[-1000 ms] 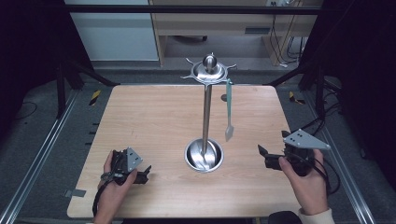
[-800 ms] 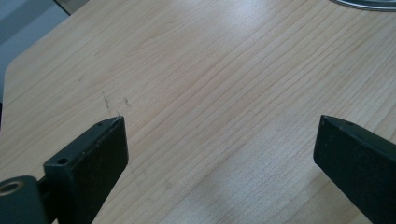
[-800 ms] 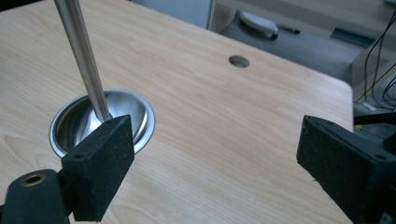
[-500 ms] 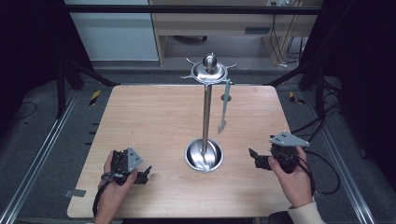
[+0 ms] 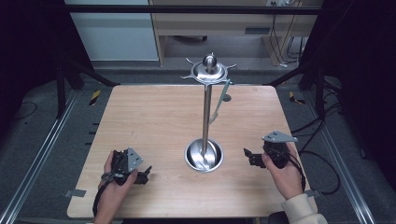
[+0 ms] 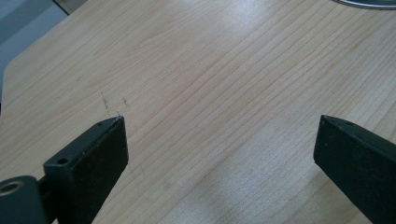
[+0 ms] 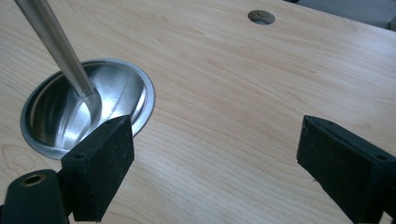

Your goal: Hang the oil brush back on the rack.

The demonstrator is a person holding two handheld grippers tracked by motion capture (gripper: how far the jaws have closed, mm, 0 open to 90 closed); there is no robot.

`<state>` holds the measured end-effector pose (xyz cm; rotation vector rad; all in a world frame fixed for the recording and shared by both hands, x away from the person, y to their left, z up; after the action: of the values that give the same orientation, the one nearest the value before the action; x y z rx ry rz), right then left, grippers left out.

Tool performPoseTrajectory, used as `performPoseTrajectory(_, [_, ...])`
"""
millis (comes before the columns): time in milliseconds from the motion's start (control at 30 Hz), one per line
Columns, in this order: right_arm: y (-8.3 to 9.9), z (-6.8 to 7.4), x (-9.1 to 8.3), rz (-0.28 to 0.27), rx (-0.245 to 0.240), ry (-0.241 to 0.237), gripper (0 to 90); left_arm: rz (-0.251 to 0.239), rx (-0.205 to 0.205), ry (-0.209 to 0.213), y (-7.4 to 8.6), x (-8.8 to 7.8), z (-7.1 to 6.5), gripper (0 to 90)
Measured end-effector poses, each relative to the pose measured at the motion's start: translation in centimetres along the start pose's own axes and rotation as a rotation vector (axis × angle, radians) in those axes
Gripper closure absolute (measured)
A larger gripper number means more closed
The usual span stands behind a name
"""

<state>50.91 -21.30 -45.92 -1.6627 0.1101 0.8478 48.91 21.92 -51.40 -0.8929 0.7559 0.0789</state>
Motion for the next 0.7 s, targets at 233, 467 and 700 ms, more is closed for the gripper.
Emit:
performPoseTrajectory(233, [0.7, -0.5, 1.5, 0.032, 0.014, -0.006, 11.6, 0.0, 0.0, 0.003, 0.0, 0.0, 0.0, 2.7])
performPoseTrajectory(467, [1.4, -0.9, 3.0, 0.066, 0.032, -0.005, 11.6, 0.001, 0.001, 0.003, 0.0, 0.1, 0.0, 2.7])
performPoseTrajectory(700, [1.8, -1.4, 4.3, 0.075, 0.063, -0.003, 11.8, 0.0, 0.001, 0.003, 0.0, 0.0, 0.0, 2.7])
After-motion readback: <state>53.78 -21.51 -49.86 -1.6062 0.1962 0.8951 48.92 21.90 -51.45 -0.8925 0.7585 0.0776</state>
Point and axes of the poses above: each handheld gripper's, and its own axes: x roughly forward along the jaws, y roughly out of its underside, z roughly to its left, the point moved 6 cm from there along x, roughly forward along the jaws, and after that the axes turned 1 degree about x, right-handed, at the moved point
